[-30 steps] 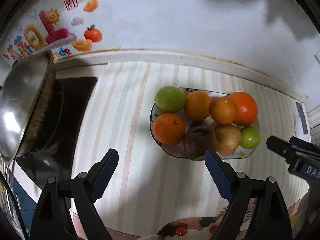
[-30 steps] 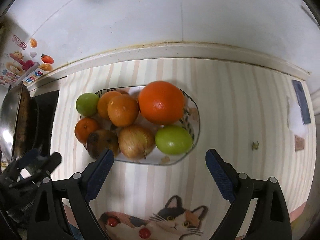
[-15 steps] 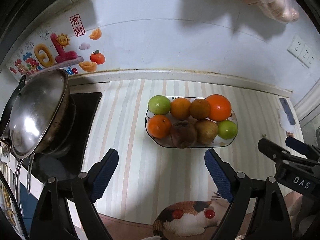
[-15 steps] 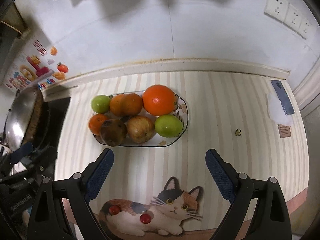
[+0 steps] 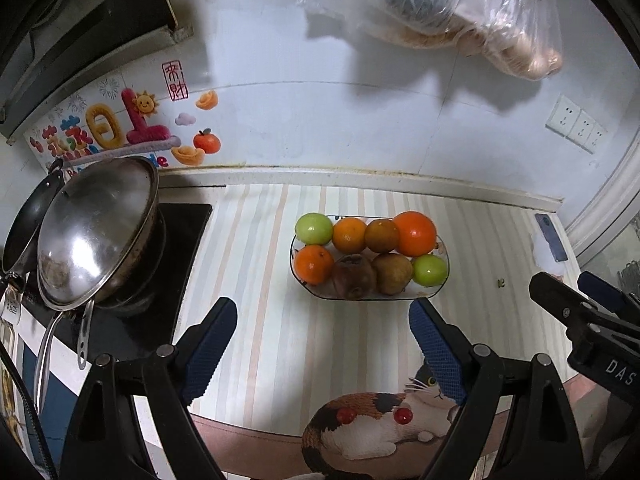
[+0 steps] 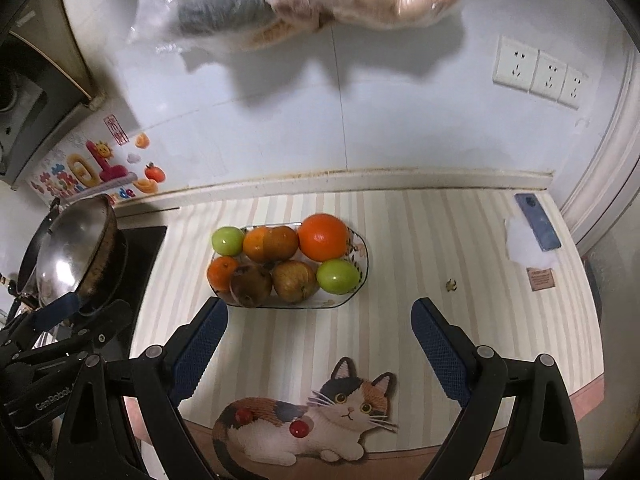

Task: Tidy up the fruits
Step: 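Lift both open tools from the plate toward the cat mat, then grasp a red cherry tomato with the left tool while the right tool grasps another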

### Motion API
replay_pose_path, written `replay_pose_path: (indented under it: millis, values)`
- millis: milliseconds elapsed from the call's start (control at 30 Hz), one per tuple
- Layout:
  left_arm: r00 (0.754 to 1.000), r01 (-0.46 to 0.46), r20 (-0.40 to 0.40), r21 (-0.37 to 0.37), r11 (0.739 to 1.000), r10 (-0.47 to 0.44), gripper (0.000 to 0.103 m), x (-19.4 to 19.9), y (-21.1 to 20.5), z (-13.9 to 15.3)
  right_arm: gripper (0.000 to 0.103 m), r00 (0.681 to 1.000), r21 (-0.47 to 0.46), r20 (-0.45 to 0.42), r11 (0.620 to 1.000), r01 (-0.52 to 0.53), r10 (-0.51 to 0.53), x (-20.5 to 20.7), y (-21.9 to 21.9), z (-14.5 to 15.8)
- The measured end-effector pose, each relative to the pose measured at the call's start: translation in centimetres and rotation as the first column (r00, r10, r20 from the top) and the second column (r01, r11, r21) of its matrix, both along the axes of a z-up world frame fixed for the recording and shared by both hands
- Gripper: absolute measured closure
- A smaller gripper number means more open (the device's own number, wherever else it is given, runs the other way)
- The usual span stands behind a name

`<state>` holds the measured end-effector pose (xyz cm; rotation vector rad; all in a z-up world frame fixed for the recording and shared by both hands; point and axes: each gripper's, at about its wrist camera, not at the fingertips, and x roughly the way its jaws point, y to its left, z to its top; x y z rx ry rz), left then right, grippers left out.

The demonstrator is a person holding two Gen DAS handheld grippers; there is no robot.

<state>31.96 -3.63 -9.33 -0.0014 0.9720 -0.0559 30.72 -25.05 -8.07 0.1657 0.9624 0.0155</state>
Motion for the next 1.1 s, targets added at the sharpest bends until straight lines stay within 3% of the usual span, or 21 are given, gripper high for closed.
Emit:
replay_pose_path:
  millis: [200, 367, 433, 533, 633, 700, 767, 1033, 1100]
  values:
    - [1.000, 0.005, -0.024, -0.001, 1.000, -0.005, 0.015, -0.3, 0.2, -0.7, 0.008, 0.999, 0.042, -0.032, 0.999, -0.011, 0.012, -0.4, -0.2, -0.4]
    - [0.987, 0.045, -0.157, 0.045, 0.998, -0.037, 0.015, 0.4, -0.7, -5.4, 0.008, 0.967, 0.085, -0.248, 0.996, -0.029, 0.050, -0.2, -0.7, -8.4]
    - [0.972, 0.066, -0.232, 0.069, 0.995, -0.048, 0.015, 0.6, -1.0, -8.3, 0.010, 0.937, 0.139, -0.339, 0.990, -0.035, 0.081, -0.4, -0.9, -12.7]
    - [0.931, 0.080, -0.362, 0.072, 0.994, -0.049, 0.015, 0.8, -1.0, -13.0, 0.027, 0.877, 0.213, -0.462, 0.977, -0.035, 0.132, -1.2, -0.6, -18.5]
    - [0.865, 0.067, -0.499, 0.004, 0.998, -0.056, 0.015, 0.6, -0.4, -18.1, 0.038, 0.839, 0.268, -0.518, 0.963, -0.024, 0.165, -2.1, -0.1, -22.4]
    - [0.826, 0.039, -0.561, -0.037, 0.999, -0.053, 0.028, 0.3, 0.2, -20.4, 0.043, 0.832, 0.273, -0.526, 0.961, -0.031, 0.176, -2.4, 0.3, -23.5]
    - [0.807, 0.029, -0.588, -0.049, 0.998, -0.052, 0.029, 0.0, 0.4, -21.7, 0.045, 0.832, 0.274, -0.521, 0.960, -0.050, 0.192, -2.9, 0.8, -24.2]
    - [0.779, 0.037, -0.620, -0.100, 0.994, -0.092, 0.032, -0.8, -0.8, -24.5, 0.057, 0.824, 0.253, -0.518, 0.961, -0.108, 0.229, -3.1, 2.5, -25.3]
    - [0.774, 0.051, -0.625, -0.105, 0.993, -0.106, 0.043, -1.0, -1.5, -25.1, 0.062, 0.821, 0.253, -0.519, 0.960, -0.119, 0.238, -3.1, 2.6, -25.5]
